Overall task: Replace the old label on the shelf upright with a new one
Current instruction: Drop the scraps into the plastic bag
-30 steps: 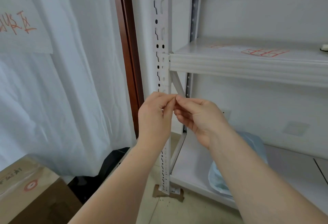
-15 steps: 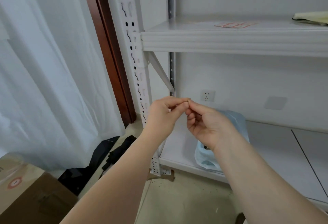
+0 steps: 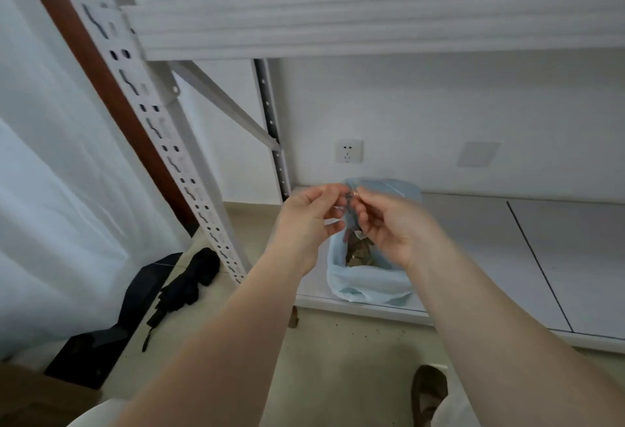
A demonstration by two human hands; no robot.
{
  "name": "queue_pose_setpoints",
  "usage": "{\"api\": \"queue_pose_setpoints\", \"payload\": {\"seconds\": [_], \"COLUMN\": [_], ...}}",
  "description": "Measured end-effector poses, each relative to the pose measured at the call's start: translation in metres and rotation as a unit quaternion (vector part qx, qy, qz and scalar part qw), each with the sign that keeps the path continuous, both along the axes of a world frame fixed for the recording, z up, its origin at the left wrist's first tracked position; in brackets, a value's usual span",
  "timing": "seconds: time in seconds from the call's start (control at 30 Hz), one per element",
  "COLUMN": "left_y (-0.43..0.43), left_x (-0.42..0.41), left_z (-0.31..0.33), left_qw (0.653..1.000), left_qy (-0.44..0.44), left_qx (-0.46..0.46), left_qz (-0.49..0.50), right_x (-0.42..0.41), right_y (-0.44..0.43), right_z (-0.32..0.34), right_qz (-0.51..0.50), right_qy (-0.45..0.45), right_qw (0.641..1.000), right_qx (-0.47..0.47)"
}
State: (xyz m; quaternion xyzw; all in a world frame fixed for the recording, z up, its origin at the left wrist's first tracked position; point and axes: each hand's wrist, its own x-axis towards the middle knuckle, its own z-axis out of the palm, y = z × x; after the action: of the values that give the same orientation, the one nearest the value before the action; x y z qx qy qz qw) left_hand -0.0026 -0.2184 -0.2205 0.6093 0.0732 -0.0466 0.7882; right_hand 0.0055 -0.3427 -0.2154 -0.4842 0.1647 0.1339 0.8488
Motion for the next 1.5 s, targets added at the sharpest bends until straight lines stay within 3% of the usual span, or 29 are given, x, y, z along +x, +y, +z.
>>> {"api": "queue_pose_setpoints", "payload": {"seconds": [0.23, 0.43, 0.67, 0.9, 1.0, 1.1, 1.23, 1.5], "left_y": [-0.030, -0.038, -0.035, -0.033, -0.033, -0.032, -0.026, -0.025], "left_x": [0.033, 0.055, 0.065, 0.066, 0.066, 0.065, 0.061, 0.054], "left_z": [-0.028, -0.048, -0.060, -0.064, -0.061, -0.055, -0.052, -0.042], "left_qw": [0.995, 0.976, 0.970, 0.968, 0.976, 0.982, 0.954, 0.937], "left_qy": [0.055, 0.063, 0.072, 0.066, 0.087, 0.180, 0.254, 0.268], "left_qx": [0.082, 0.204, 0.230, 0.244, 0.198, 0.045, -0.129, -0.188], "left_qz": [0.006, 0.043, 0.011, 0.002, -0.006, -0.036, -0.090, -0.122], "right_x": [0.037, 0.056, 0.071, 0.076, 0.077, 0.075, 0.072, 0.069], "right_y": [-0.028, -0.039, -0.035, -0.035, -0.034, -0.035, -0.031, -0.026], "right_z": [-0.036, -0.058, -0.078, -0.079, -0.081, -0.080, -0.073, -0.052], "right_qz": [-0.037, -0.009, 0.039, 0.018, 0.005, 0.014, -0.020, 0.006], "right_qy": [0.004, -0.015, -0.018, -0.030, -0.050, -0.056, -0.059, -0.087], "right_qw": [0.992, 0.944, 0.943, 0.903, 0.896, 0.908, 0.921, 0.960], "right_qx": [-0.124, -0.329, -0.330, -0.427, -0.442, -0.416, -0.386, -0.265]}}
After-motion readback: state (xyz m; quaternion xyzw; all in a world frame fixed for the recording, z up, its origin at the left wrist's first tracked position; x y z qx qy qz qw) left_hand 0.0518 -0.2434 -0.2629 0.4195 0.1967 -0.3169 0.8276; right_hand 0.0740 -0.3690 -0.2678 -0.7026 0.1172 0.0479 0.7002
